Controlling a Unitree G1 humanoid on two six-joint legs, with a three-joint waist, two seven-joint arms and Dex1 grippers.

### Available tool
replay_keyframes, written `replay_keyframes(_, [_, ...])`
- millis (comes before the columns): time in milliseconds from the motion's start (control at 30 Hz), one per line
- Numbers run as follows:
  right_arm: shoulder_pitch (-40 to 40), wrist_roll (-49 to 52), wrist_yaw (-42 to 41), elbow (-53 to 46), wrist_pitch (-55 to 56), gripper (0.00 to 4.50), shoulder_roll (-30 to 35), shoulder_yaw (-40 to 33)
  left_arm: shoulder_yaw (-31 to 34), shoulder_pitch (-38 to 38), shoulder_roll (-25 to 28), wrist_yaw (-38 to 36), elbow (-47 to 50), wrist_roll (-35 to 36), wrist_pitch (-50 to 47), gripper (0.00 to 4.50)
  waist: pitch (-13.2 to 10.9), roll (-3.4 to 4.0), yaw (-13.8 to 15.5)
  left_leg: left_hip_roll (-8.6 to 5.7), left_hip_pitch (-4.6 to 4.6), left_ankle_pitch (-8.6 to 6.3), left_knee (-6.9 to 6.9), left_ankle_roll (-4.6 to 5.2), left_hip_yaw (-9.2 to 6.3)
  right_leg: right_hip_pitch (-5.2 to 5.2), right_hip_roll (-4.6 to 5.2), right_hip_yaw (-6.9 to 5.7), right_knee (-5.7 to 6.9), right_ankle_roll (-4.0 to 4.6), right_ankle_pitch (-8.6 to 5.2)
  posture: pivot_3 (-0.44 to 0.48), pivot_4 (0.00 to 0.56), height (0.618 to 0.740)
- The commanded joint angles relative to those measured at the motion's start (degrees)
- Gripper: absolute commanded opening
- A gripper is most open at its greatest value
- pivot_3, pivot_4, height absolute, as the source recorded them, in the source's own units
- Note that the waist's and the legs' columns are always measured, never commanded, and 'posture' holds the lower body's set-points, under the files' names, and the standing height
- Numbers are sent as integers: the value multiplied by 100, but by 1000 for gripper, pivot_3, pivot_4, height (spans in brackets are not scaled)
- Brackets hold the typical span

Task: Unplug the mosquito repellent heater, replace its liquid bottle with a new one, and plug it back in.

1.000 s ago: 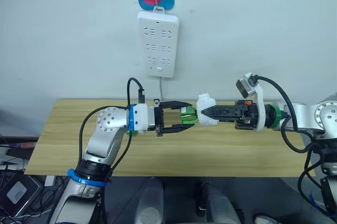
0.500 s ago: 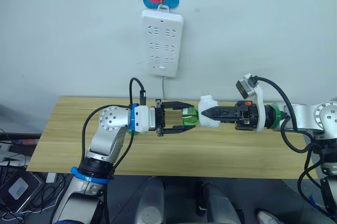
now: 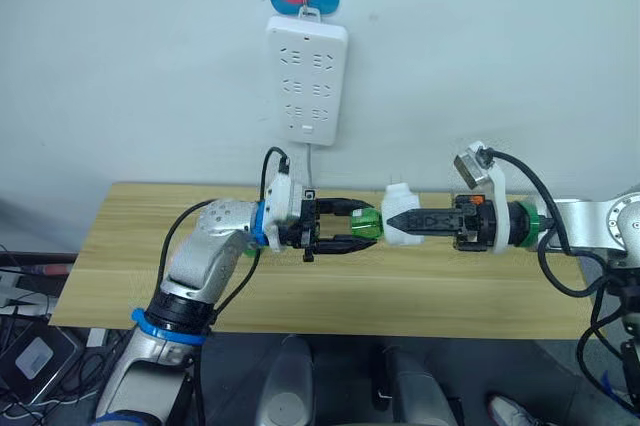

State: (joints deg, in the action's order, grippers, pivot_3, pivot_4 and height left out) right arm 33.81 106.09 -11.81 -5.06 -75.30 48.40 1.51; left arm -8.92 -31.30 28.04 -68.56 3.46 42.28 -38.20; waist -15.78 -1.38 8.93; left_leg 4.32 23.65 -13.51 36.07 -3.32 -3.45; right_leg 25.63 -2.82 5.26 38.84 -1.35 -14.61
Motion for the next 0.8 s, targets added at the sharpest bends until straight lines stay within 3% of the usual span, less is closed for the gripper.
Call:
replay_keyframes(33, [88,-382,-578,-641,-45,3079,83,-173,564,-540,253,657,-781,1498,-3459,2232,-16,0,-64,0,6,0,3,0,-14,2,-1,-14,3,-1,0,330,272,740])
replay_keyframes(133, [53,-701,-906,-854,-17,3079,107,-174,695,-773,220,836,-1201,1755,-4402,2232,-23,-3,-125,-1,19,0,5,0,-25,6,-1,-26,0,-5,-3,323,270,740])
replay_keyframes(233, [-29,-648,-900,-902,59,3079,83,-182,599,-885,214,696,-1324,1874,-4746,2232,-26,-5,-131,1,19,0,2,-1,-26,8,0,-29,1,-5,-3,315,268,740])
replay_keyframes(433, [-141,-369,-692,-884,195,3079,129,-216,674,-1194,-116,777,-1685,1820,-4798,4167,-26,-5,-127,3,19,1,2,-2,-27,12,1,-31,9,7,3,298,265,740])
replay_keyframes(500, [-155,-239,-668,-851,206,3079,175,-226,752,-1224,-133,822,-1746,1774,-4754,4458,-26,-5,-128,3,20,2,4,-3,-26,12,1,-29,9,6,2,297,265,740])
replay_keyframes(700, [-302,118,-603,-760,288,3079,323,-263,1028,-1216,93,811,-1757,1643,-4548,4458,-26,-5,-130,3,20,2,3,-3,-26,12,1,-30,10,10,5,307,252,740])
replay_keyframes(800, [-501,387,-542,-416,369,3079,489,-370,1094,-1090,529,281,-1128,1407,-3646,4458,-26,-5,-130,3,20,2,3,-3,-25,12,2,-30,9,18,9,310,251,740])
